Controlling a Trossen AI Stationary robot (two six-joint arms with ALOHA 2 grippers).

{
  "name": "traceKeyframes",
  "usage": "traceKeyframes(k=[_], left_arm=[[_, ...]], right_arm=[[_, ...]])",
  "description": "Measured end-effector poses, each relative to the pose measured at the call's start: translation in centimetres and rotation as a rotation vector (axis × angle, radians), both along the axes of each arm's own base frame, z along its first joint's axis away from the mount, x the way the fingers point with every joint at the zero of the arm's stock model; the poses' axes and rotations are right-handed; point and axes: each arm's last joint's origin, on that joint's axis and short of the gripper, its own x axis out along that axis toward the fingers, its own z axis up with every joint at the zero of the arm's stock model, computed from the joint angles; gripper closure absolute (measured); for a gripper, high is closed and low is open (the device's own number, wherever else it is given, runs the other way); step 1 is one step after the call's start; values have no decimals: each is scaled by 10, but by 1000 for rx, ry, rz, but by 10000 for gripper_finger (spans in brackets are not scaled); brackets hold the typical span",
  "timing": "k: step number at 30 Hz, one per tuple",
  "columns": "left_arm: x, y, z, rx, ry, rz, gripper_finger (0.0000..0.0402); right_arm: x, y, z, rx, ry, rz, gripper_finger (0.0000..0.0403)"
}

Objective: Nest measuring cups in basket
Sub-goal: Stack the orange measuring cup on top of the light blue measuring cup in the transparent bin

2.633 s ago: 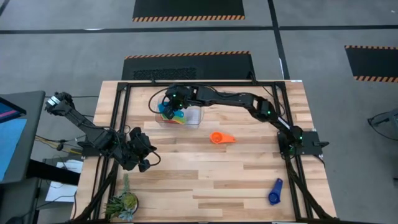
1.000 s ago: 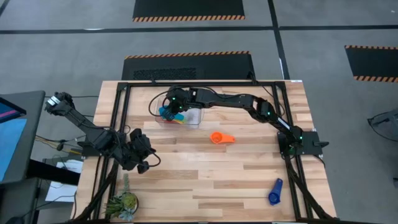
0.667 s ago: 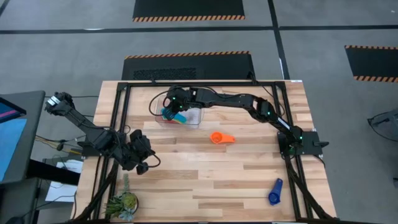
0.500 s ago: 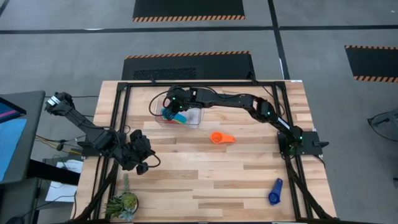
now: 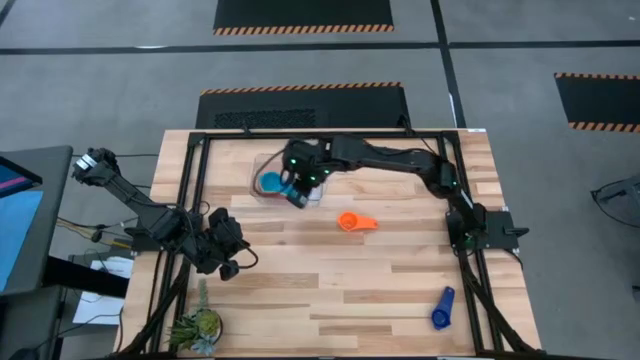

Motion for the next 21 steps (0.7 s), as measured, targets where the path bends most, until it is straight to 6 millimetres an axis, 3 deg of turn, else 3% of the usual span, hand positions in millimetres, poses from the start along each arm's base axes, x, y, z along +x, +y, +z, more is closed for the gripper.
traceKeyframes(k=[5,12,18,21], left_arm=[[0,1,0,31,-16,9,401],[0,0,0,10,-10,11,401],[0,0,0,-23,-17,48,401],[0,0,1,-29,-20,57,401]], right_arm=[[-30,26,18,-15,173,33,286],[-57,57,13,-177,482,34,286],[-70,79,18,-239,506,70,286],[-85,86,22,-266,523,84,286]])
